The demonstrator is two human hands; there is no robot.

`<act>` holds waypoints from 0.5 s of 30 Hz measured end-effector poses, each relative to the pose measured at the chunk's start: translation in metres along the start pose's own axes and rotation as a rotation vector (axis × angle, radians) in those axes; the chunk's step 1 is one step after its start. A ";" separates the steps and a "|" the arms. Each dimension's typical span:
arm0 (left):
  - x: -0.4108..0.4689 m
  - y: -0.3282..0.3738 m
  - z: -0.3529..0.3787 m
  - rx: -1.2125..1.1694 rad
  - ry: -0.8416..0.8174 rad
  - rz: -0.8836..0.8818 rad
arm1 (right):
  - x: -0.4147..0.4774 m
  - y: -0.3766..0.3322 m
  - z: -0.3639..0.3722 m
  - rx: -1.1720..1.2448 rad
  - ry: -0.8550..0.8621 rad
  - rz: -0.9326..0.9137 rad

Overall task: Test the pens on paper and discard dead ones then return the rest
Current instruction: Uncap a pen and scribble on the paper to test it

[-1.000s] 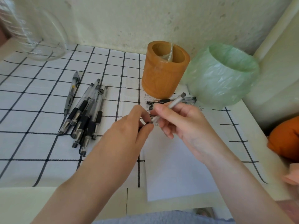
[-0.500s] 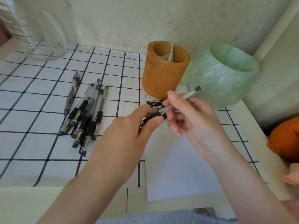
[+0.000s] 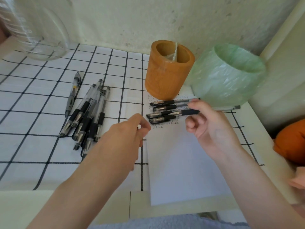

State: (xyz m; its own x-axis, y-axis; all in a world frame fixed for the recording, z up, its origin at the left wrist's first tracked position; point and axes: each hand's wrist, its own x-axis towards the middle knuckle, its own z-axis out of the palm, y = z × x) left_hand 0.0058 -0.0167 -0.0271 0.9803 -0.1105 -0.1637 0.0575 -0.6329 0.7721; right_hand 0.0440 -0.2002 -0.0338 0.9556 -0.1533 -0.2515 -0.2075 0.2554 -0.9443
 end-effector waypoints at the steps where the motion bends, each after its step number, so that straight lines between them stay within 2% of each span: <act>1: 0.000 -0.001 0.000 0.036 -0.011 0.021 | 0.001 0.001 0.000 -0.045 -0.008 -0.015; 6: 0.000 -0.006 0.008 0.232 -0.088 0.141 | 0.002 0.010 0.006 -0.233 -0.084 -0.067; 12: 0.003 -0.019 0.015 0.322 -0.136 0.174 | 0.011 0.030 0.011 -0.378 0.118 -0.311; 15: 0.006 -0.021 0.015 0.362 -0.155 0.179 | 0.016 0.038 0.012 -0.407 0.163 -0.402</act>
State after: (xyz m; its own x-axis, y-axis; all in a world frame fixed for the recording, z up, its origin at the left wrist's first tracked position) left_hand 0.0072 -0.0162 -0.0535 0.9273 -0.3393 -0.1583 -0.2079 -0.8182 0.5361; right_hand 0.0538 -0.1809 -0.0714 0.9380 -0.3154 0.1440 0.0700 -0.2347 -0.9696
